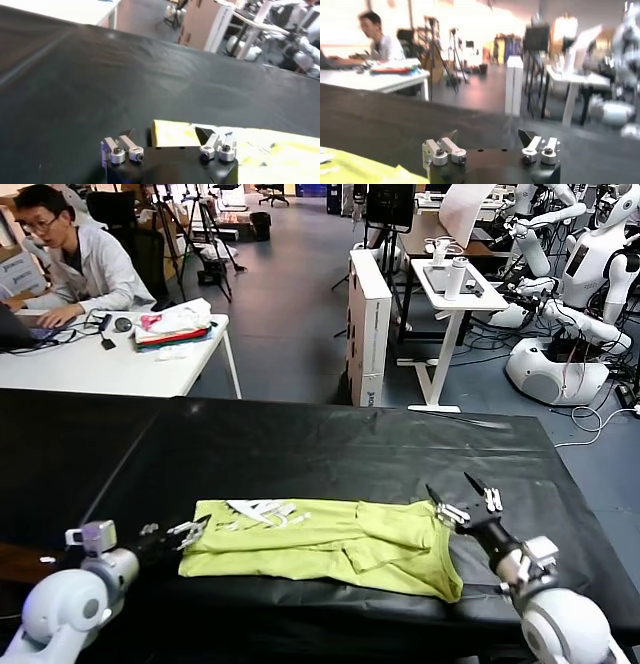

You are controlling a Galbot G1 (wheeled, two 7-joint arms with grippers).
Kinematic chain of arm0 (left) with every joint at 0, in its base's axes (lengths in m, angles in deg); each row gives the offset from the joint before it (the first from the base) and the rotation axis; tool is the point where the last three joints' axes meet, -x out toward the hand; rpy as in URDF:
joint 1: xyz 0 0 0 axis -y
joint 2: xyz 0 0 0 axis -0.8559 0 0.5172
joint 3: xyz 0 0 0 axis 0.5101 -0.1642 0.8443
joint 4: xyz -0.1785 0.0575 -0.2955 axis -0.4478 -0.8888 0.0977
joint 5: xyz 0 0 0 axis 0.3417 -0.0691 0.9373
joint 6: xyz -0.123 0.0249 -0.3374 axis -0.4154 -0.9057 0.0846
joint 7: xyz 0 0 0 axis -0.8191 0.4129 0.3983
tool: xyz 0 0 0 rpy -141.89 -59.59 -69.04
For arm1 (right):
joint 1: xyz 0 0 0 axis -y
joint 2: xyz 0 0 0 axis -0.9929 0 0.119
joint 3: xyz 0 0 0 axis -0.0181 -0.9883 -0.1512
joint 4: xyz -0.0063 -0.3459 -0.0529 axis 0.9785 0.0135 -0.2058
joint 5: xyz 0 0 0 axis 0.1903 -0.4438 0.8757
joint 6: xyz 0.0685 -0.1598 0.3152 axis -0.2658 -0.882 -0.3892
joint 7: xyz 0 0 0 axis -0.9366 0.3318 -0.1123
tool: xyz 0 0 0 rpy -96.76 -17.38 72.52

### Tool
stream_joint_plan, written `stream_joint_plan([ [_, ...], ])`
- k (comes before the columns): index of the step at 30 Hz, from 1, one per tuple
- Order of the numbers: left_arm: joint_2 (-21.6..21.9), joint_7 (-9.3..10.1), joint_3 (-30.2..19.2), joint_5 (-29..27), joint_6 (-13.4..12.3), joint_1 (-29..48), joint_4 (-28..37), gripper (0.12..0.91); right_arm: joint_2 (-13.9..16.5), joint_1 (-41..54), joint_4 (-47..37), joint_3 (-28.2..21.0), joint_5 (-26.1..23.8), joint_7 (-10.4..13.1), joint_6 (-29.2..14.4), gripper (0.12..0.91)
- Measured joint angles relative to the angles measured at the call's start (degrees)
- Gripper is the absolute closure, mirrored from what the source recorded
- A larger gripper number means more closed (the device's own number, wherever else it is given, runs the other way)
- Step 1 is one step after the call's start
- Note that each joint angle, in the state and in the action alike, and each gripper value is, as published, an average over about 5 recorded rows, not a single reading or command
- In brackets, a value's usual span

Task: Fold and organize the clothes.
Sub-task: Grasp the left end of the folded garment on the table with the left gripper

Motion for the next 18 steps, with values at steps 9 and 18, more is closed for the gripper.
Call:
stream_joint_plan([
  [9, -0.1, -2.64, 1.3, 2.0, 0.1, -2.2, 0.6, 0.123, -1.5, -3.2, 2.3, 0.4, -1.1, -0.1, -0.3, 0.592],
  [18, -1.3, -3.84, 0.9, 2.1, 0.0, -2.8, 1.0, 0.123, -2.0, -4.1, 3.0, 0.4, -1.2, 0.0, -0.3, 0.886],
])
